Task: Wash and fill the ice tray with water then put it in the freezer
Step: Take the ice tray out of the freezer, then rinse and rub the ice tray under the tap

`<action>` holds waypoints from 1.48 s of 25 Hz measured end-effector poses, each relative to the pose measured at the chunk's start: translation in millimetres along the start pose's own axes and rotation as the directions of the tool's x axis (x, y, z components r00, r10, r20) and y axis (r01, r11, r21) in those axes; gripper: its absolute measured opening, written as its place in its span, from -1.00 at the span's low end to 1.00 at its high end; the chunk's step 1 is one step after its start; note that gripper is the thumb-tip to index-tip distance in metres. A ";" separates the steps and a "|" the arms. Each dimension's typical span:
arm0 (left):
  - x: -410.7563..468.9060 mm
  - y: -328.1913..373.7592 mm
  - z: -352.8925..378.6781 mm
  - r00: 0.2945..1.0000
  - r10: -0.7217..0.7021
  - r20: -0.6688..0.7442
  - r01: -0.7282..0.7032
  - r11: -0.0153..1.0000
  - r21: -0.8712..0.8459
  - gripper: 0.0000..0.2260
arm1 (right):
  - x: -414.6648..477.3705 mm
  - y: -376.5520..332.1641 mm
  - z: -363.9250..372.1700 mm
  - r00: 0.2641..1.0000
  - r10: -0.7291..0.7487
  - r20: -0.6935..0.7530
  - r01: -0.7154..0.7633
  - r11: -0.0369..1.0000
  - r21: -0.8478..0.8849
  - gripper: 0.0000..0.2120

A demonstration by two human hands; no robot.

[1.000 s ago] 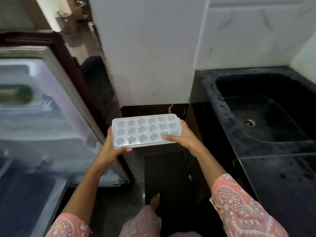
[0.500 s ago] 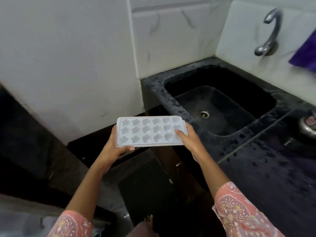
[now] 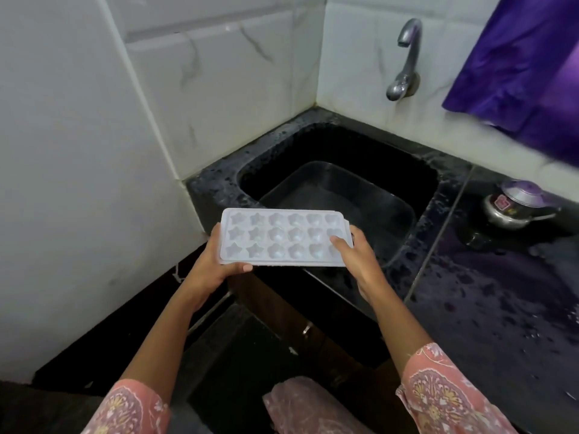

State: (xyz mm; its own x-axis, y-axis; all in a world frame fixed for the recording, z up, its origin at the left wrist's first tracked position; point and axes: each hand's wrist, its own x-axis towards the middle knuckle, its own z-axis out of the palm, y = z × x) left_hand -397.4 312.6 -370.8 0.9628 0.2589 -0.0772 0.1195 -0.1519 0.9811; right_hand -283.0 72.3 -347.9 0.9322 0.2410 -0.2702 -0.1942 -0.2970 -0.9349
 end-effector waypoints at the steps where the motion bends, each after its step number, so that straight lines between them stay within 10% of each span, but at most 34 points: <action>1: 16.5 2.3 0.1 1.000 0.004 0.031 -0.004 1.000 0.006 -0.08 | 9.0 -1.8 -2.0 1.000 0.013 -0.026 -0.013 1.000 0.016 -0.55; 26: 303.7 51.3 73.6 0.849 0.015 0.528 -0.034 0.999 0.025 -0.04 | 177.6 -36.5 -73.7 0.843 0.213 -0.494 -0.060 0.950 0.306 -0.63; 37: 368.2 68.1 95.9 0.882 -0.097 0.461 0.237 0.937 -0.257 -0.65 | 203.6 -54.1 -65.9 0.769 0.237 -0.594 -0.007 0.932 0.362 -0.64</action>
State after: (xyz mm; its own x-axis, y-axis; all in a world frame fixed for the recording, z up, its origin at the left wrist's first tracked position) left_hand -11.5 306.1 -349.3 0.9494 -0.1966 -0.2447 0.2780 0.1647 0.9463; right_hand -62.6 76.5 -337.2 0.8521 -0.4340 -0.2925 -0.2983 0.0564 -0.9528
